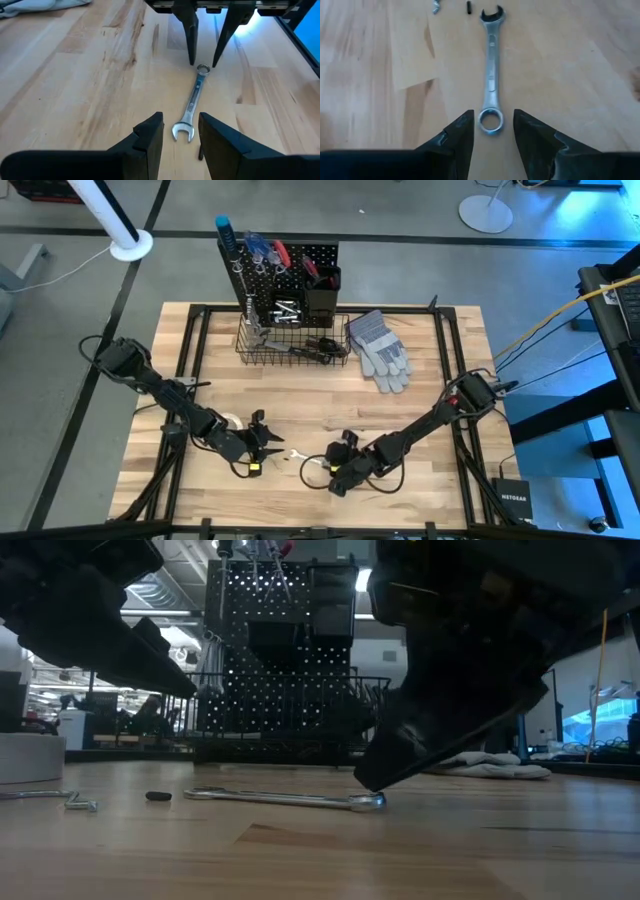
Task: Hang tools onto peg board
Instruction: Hang the wrench on the peg board
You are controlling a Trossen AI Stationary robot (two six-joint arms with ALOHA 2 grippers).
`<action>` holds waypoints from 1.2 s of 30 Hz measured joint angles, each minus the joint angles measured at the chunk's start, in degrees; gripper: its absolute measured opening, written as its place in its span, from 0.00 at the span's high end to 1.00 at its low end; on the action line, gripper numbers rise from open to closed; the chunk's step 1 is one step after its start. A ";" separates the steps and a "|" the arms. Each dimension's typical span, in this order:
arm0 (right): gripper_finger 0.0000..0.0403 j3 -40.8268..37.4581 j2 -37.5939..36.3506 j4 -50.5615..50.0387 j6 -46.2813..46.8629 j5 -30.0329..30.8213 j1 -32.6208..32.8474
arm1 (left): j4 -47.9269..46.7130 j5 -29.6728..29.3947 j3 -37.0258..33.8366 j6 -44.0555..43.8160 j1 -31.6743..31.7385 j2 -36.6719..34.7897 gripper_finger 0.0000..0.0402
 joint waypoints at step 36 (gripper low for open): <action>0.65 0.07 1.75 -4.71 1.43 0.49 -0.06 | -2.96 14.73 9.09 10.78 8.16 6.48 0.47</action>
